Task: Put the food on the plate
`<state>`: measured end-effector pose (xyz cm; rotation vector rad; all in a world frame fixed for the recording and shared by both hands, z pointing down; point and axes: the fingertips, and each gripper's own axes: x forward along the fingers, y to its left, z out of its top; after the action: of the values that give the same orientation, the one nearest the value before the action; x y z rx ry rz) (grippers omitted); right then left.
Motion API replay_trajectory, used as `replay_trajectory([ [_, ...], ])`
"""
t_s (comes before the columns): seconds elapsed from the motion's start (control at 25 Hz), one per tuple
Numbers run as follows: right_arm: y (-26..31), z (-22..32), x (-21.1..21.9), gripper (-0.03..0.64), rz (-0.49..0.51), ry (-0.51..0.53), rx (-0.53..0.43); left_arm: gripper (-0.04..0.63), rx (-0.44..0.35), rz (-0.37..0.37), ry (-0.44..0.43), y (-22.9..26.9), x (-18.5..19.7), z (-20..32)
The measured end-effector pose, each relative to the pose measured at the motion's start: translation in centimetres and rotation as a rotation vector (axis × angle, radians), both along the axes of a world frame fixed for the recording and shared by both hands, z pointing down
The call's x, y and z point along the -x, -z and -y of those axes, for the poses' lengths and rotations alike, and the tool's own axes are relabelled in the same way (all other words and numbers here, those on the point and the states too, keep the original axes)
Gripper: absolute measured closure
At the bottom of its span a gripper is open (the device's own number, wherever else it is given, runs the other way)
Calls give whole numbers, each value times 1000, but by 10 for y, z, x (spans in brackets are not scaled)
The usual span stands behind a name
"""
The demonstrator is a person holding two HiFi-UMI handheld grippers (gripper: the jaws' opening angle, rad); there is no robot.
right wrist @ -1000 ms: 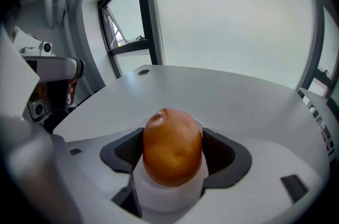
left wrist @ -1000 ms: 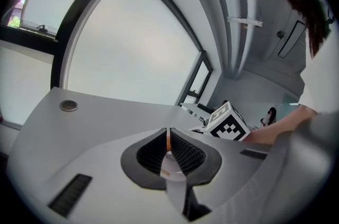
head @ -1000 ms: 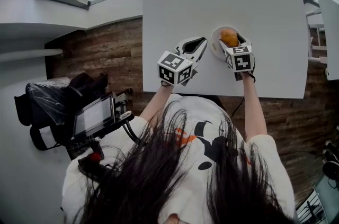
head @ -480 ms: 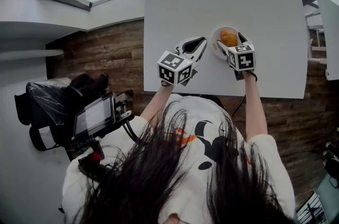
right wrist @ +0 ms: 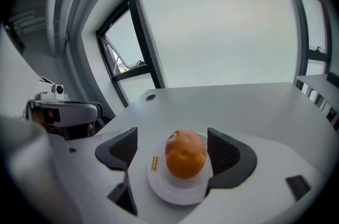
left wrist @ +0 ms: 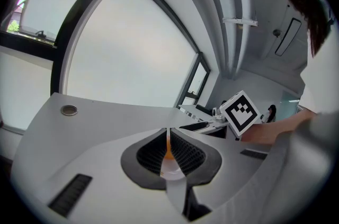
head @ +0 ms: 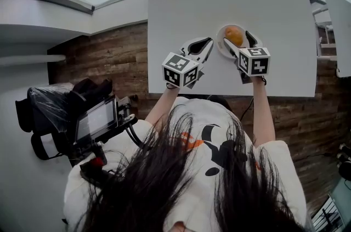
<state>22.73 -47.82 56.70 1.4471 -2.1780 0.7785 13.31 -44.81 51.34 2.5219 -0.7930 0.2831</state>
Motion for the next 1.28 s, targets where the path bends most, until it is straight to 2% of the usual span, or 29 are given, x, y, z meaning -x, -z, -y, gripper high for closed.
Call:
replay_trajectory([
  [0.16, 30, -11, -2, 204, 91, -69, -63, 589, -16, -7, -11, 10, -5, -8],
  [0.2, 36, -14, -3, 228, 110, -92, -79, 589, -20, -9, -13, 12, -6, -9],
  [0.24, 41, -18, -5, 288, 125, -114, -93, 589, -24, -10, -16, 14, -8, -12],
  [0.36, 53, -35, -8, 291, 160, -154, -123, 589, -39, -13, -18, 21, -13, -23],
  [0.44, 61, -46, -8, 357, 182, -175, -142, 589, -47, -16, -20, 26, -15, -31],
  [0.52, 68, -59, -8, 367, 212, -196, -154, 589, -54, -19, -21, 30, -17, -39],
  [0.72, 80, -97, -18, 539, 250, -274, -188, 589, -75, -35, -20, 42, -25, -70],
  [1.28, 104, -192, -14, 545, 268, -246, -251, 589, -84, -32, -55, 46, -32, -170],
])
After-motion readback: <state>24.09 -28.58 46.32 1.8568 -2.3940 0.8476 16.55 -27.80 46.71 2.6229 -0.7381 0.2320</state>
